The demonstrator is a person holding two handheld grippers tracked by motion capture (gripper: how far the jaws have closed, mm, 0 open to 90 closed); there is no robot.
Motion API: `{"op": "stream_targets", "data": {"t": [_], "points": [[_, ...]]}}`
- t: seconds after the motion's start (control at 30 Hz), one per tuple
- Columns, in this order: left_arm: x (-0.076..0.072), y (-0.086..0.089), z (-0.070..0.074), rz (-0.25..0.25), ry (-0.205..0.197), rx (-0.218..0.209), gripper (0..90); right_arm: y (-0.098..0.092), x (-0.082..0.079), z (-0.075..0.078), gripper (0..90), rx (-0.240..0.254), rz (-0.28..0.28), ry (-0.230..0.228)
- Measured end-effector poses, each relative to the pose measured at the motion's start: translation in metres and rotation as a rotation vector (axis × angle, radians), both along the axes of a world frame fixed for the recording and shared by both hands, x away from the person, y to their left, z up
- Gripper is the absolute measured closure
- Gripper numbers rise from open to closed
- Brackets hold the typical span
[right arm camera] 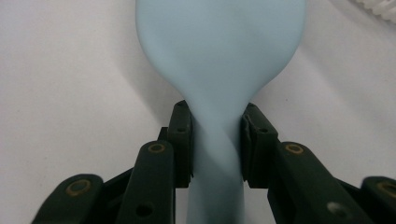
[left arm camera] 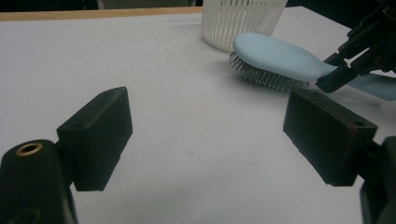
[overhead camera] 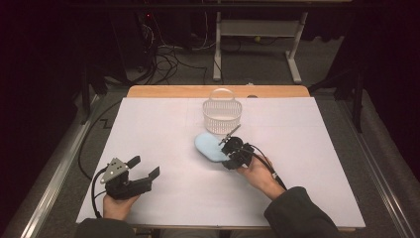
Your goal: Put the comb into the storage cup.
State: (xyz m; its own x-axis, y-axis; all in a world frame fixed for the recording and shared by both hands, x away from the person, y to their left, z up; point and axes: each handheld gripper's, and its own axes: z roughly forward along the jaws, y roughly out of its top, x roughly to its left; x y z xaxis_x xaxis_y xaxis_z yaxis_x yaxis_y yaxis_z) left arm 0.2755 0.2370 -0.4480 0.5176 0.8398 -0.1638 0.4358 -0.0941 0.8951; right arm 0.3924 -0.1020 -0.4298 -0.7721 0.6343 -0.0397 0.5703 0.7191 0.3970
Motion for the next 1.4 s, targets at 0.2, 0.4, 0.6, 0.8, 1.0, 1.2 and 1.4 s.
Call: {"op": "stream_targets", "data": {"t": [0.2,0.4,0.6,0.8,1.0,1.2,1.4], "points": [[-0.001,-0.001,0.001,-0.004,0.002,0.002,14.9,-0.004,-0.005,0.009,70.4,0.025,0.016,-0.022],[-0.001,-0.004,0.003,-0.016,0.003,0.005,14.8,-0.012,-0.011,0.017,70.4,0.061,0.025,-0.034],[0.0,-0.009,0.005,-0.031,-0.005,-0.002,14.8,-0.022,-0.016,0.022,70.4,0.084,0.022,-0.045],[0.002,-0.016,0.006,-0.061,0.004,0.008,14.7,-0.03,-0.019,0.025,70.3,0.101,0.015,-0.05],[0.003,-0.021,0.007,-0.075,0.0,0.003,14.7,-0.036,-0.022,0.027,70.4,0.117,0.004,-0.055],[0.008,-0.028,0.008,-0.101,0.004,0.001,14.7,-0.041,-0.022,0.029,70.3,0.135,-0.005,-0.064],[0.011,-0.036,0.012,-0.12,0.001,-0.001,14.7,-0.044,-0.025,0.032,70.3,0.149,-0.01,-0.068]]}}
